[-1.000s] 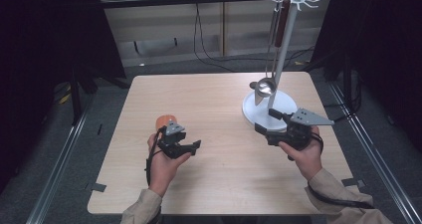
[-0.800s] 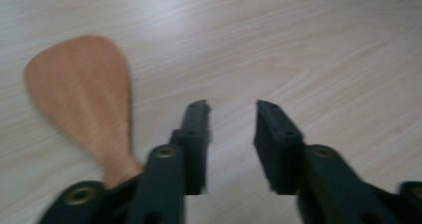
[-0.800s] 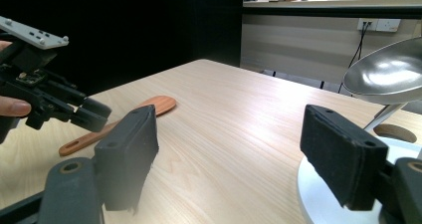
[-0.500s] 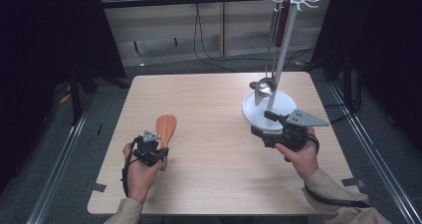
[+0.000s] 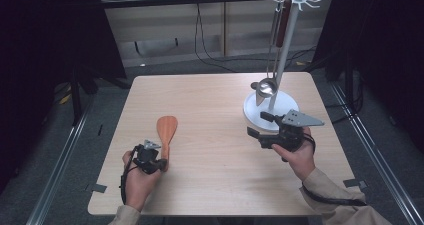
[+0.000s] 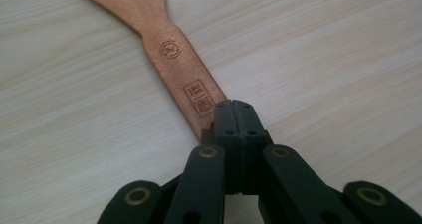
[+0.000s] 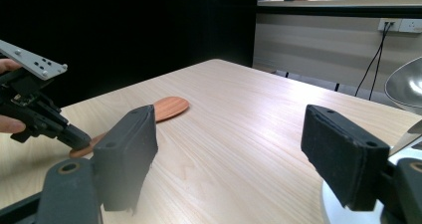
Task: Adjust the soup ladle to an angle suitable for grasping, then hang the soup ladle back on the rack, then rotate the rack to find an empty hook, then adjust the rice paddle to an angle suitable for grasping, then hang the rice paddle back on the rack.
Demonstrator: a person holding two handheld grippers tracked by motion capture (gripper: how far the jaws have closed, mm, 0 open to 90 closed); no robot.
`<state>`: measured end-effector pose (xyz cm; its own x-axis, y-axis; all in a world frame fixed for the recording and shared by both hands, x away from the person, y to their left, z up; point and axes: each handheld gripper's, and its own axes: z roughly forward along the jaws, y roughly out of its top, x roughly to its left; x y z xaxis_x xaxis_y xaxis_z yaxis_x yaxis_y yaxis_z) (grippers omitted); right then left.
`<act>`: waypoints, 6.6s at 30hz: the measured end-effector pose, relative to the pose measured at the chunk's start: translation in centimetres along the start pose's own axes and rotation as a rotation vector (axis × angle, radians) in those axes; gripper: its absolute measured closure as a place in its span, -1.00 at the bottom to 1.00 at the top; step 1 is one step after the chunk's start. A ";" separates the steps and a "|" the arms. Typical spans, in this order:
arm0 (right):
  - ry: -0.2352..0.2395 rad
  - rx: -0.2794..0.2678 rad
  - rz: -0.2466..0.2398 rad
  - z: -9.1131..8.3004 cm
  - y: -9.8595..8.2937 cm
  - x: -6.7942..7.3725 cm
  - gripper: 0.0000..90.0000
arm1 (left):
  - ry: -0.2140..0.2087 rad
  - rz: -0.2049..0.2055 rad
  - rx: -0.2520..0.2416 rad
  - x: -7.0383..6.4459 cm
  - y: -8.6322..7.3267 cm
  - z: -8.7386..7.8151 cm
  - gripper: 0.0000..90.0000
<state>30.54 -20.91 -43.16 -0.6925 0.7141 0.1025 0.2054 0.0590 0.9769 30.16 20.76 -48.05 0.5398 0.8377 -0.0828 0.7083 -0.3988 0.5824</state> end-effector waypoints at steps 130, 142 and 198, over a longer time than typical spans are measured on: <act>-0.033 0.042 0.056 -4.0 -0.8 -2.1 -0.60 | -0.316 0.463 0.019 -8.1 9.2 8.6 0.45; -0.020 0.073 0.047 -3.4 -1.3 -1.3 -0.65 | -0.269 0.430 0.044 -9.3 9.6 8.7 0.46; 0.143 -0.085 0.220 -1.3 2.4 -0.5 0.88 | -0.312 0.109 -0.507 -8.3 9.0 2.8 -0.64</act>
<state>30.44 -22.01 -40.66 -0.7296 0.5968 0.3339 0.3073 -0.1499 0.9397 33.32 9.14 -44.32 0.7592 0.6225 -0.1898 0.3780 -0.1844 0.9072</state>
